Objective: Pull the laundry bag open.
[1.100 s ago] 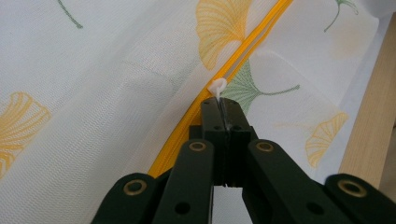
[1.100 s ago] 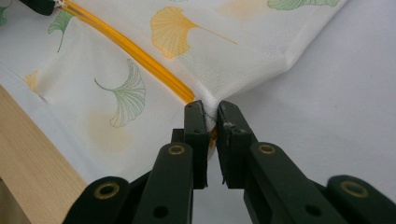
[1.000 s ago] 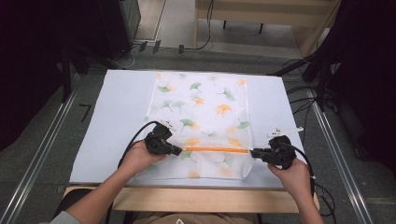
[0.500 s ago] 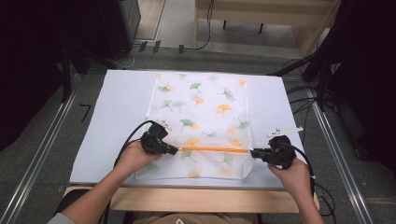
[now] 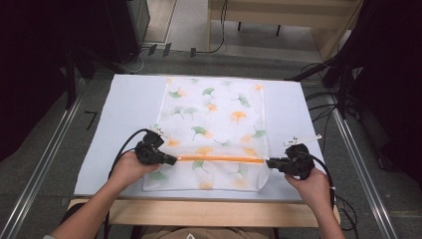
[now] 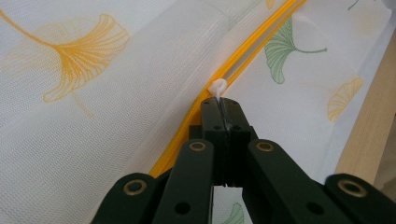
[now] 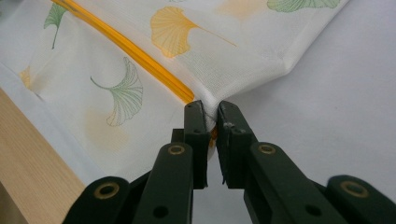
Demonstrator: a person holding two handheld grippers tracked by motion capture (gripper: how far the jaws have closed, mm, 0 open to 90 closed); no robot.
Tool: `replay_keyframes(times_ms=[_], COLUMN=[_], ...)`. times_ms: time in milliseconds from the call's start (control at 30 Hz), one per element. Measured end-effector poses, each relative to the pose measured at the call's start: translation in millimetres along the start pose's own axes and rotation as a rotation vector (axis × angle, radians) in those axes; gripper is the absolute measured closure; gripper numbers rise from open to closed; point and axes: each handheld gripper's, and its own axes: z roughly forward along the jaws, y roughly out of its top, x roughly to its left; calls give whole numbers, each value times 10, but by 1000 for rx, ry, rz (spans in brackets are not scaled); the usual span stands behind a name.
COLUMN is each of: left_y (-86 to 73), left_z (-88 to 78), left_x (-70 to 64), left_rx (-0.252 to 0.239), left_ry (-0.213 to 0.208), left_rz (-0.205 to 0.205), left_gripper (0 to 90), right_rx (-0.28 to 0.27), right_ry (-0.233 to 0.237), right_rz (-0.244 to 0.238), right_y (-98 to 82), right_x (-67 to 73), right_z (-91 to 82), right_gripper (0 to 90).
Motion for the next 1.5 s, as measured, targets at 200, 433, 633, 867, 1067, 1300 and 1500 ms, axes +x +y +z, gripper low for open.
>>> replay_keyframes(times_ms=[200, 433, 633, 867, 1067, 1300, 1500], left_y=[3, 4, 1, -18, -108, -219, -210], left_z=[9, 11, 2, -17, -103, -222, -198], left_x=[-6, -24, -10, 8, 84, 181, 180], left_rx=[-6, -13, -7, -9, -6, -20, -16], left_ry=[-2, 2, -7, -18, -6, 5, -2], left_rz=[-6, -6, -4, -12, -35, -59, -68], left_gripper=[900, 900, 900, 900, 900, 900, 900], right_rx=[-1, 0, 2, 3, 4, 13, 16], right_ry=[-2, -4, -2, 0, -3, -10, -10], right_rz=[4, 6, 8, 6, 6, 8, 6], right_y=[-5, -7, -8, -8, -12, -11, -12], right_x=[-9, -12, -17, -17, -44, -35, -40], right_z=[-2, -4, -3, -3, 6, 10, 18], right_gripper=[852, 852, 852, 851, 851, 851, 851])
